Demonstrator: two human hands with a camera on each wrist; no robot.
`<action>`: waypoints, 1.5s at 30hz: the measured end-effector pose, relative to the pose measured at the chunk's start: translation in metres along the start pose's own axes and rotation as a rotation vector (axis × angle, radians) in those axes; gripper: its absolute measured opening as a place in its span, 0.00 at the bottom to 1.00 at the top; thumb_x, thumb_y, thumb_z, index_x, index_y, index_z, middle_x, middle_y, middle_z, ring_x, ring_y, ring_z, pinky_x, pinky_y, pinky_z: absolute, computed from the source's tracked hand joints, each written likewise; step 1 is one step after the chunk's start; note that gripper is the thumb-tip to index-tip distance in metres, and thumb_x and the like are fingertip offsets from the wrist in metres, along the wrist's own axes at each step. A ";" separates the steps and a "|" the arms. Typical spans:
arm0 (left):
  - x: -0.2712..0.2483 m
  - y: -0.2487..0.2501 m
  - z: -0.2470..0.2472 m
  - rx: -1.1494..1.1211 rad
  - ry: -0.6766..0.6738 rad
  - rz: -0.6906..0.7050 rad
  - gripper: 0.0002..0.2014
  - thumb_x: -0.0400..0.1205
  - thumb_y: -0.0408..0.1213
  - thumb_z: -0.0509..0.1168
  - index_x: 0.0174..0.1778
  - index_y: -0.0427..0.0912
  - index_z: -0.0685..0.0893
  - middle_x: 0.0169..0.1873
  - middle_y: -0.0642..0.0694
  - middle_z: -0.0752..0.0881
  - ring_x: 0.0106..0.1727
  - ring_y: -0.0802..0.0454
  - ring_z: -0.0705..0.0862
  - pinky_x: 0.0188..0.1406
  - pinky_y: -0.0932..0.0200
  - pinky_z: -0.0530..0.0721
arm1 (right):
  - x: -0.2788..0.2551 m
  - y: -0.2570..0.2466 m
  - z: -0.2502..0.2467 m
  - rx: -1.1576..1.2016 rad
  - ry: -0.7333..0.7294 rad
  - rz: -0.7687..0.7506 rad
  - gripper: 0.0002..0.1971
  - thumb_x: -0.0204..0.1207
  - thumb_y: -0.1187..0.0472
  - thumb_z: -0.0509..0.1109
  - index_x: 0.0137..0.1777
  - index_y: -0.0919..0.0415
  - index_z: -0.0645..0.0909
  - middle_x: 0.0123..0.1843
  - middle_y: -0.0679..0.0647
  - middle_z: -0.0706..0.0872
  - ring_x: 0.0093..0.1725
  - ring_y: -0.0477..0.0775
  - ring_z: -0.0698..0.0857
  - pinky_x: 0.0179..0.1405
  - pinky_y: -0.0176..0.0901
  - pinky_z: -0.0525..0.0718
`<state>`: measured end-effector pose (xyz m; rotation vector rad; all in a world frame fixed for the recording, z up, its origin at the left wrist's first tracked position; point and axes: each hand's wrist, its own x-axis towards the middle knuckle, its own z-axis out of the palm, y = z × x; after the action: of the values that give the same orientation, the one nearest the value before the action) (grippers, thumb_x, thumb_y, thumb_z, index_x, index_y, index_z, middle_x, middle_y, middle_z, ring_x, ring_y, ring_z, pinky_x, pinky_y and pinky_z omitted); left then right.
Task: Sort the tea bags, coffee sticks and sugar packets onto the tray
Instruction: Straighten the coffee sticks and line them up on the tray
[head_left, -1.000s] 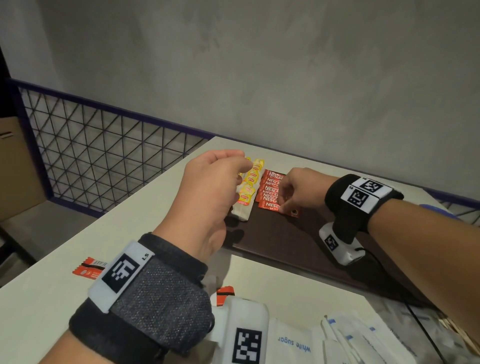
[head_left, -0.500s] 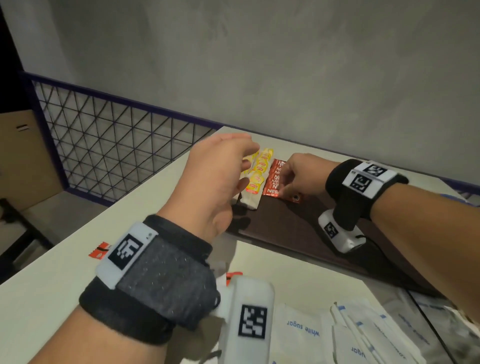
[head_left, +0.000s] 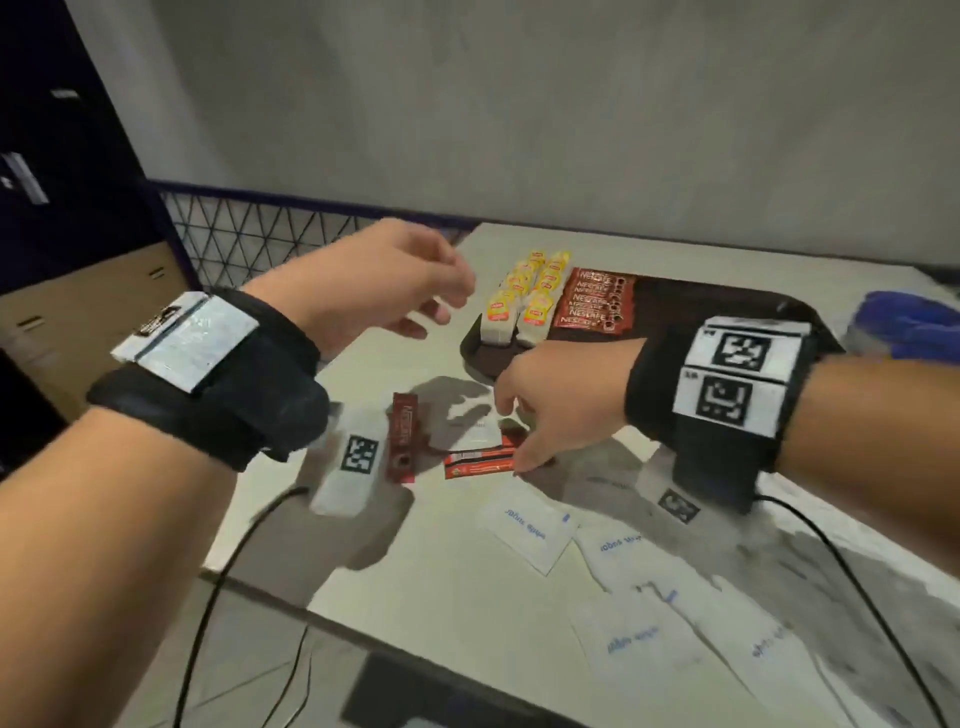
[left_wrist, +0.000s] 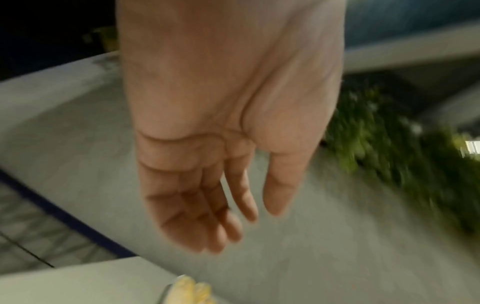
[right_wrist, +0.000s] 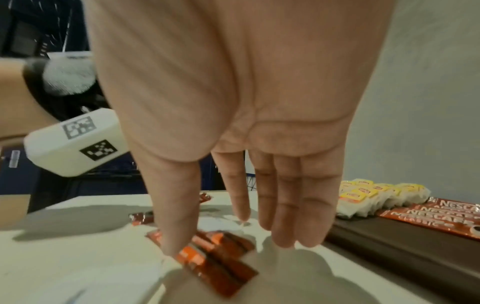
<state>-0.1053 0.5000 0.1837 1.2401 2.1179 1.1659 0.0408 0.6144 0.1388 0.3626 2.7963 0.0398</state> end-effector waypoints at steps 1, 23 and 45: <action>-0.008 -0.005 -0.004 0.229 -0.068 -0.042 0.07 0.86 0.42 0.71 0.57 0.46 0.88 0.54 0.48 0.91 0.54 0.49 0.89 0.52 0.52 0.88 | 0.004 -0.006 0.005 -0.004 -0.003 0.016 0.26 0.75 0.38 0.77 0.63 0.56 0.85 0.51 0.49 0.86 0.48 0.53 0.84 0.45 0.46 0.84; -0.052 -0.073 0.040 1.066 -0.124 0.026 0.11 0.85 0.45 0.68 0.52 0.40 0.86 0.37 0.45 0.82 0.40 0.42 0.83 0.35 0.54 0.77 | -0.025 -0.030 0.012 -0.129 0.040 0.203 0.11 0.85 0.63 0.66 0.39 0.60 0.76 0.33 0.52 0.77 0.28 0.51 0.75 0.25 0.40 0.74; -0.093 -0.042 0.076 1.341 -0.119 0.134 0.08 0.91 0.42 0.57 0.52 0.47 0.81 0.40 0.50 0.77 0.41 0.49 0.78 0.39 0.60 0.73 | -0.273 0.021 0.130 1.788 0.679 0.670 0.08 0.90 0.60 0.58 0.51 0.61 0.75 0.28 0.56 0.68 0.23 0.52 0.62 0.22 0.38 0.55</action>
<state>-0.0252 0.4442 0.1015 1.8390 2.7317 -0.5268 0.3372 0.5642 0.1013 1.7872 2.1033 -2.5172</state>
